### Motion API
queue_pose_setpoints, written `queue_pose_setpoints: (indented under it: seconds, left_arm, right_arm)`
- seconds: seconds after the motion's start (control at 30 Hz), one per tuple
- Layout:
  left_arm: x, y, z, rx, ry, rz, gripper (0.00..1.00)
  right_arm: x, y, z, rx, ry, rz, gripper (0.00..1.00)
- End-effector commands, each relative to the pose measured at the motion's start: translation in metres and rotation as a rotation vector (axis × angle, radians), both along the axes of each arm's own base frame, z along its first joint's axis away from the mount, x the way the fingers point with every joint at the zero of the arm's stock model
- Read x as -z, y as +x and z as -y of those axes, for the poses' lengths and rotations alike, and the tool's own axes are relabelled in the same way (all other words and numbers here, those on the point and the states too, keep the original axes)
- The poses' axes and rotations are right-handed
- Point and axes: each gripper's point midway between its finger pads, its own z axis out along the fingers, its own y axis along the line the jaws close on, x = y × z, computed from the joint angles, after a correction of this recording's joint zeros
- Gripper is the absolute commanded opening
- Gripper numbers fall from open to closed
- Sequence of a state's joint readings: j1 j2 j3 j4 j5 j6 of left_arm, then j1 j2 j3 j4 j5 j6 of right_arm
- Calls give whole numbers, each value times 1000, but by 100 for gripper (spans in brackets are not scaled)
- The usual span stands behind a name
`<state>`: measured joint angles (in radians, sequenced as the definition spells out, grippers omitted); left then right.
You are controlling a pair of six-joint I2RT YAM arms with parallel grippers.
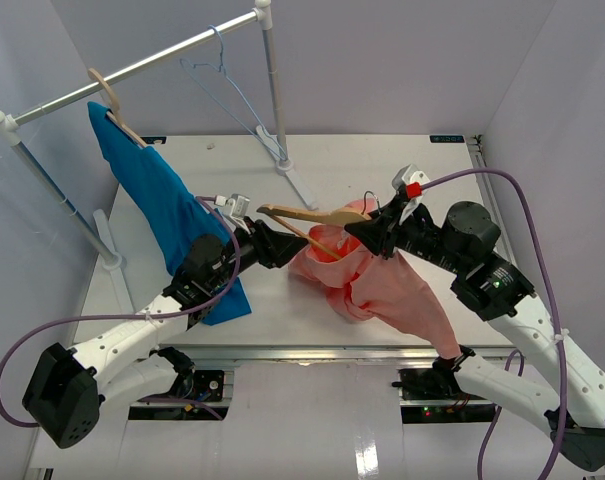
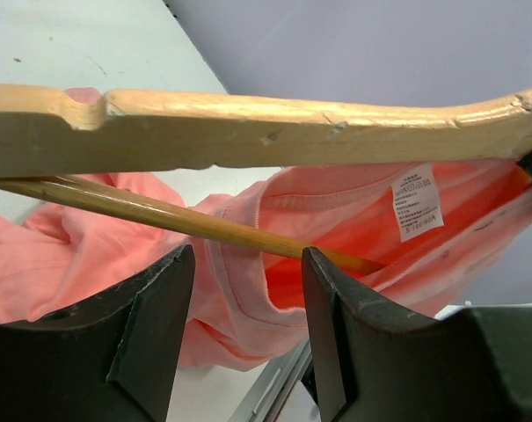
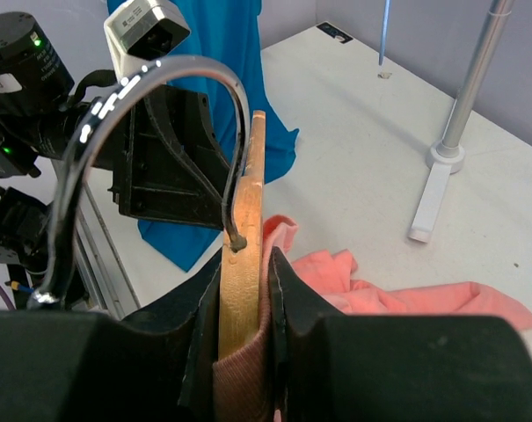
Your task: Place the t-shirt on the hanger
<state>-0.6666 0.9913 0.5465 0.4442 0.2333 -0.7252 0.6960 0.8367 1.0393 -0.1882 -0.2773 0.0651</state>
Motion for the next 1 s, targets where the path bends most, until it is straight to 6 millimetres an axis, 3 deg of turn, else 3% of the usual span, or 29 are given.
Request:
queue_pose_setpoints:
  seconds: [0.0,0.37,0.63,0.97]
  left_arm:
    - [-9,-8,8,37,-38,31,62]
    - [1,-2,14,15,-8,20,63]
    - [-1,14,28,-29,43,21,62]
    - [-4,17,23,-69,11,28,61]
  right_arm:
    - [-53,1,8,52,191,119,8]
    - [-60,1,20,109,251,133,8]
    - [-52,0,19,98,241,123,8]
    - [-43,1,22,116,226,121,8]
